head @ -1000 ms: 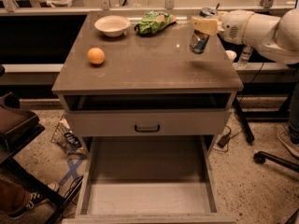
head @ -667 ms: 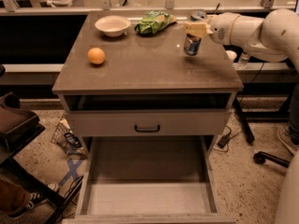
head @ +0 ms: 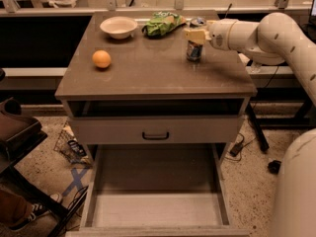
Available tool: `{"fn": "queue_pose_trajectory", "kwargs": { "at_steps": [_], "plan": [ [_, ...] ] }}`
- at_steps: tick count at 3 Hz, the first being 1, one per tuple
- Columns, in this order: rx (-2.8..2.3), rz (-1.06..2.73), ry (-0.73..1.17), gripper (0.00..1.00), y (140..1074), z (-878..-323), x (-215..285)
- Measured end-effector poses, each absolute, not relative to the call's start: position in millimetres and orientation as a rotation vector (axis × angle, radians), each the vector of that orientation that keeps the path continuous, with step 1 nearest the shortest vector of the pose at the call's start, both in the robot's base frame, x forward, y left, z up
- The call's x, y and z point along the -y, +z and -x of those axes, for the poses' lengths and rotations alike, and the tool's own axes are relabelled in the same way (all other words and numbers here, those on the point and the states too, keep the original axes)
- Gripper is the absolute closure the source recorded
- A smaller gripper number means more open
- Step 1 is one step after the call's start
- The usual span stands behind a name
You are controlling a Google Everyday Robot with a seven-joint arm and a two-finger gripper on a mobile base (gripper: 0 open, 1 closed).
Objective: Pick redbull can from middle drawer and place on counter
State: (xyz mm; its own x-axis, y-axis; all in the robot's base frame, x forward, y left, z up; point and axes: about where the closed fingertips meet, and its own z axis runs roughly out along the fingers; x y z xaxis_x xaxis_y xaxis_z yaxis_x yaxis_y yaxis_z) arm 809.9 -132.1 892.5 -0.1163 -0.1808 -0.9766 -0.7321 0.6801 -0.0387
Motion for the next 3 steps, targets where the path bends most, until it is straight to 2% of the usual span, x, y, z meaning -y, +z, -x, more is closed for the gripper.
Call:
{"fn": "queue_pose_trajectory", "kwargs": {
  "at_steps": [3],
  "plan": [
    [-1.655,0.755,0.558,0.28,902.8,-810.3,129.0]
  ]
}}
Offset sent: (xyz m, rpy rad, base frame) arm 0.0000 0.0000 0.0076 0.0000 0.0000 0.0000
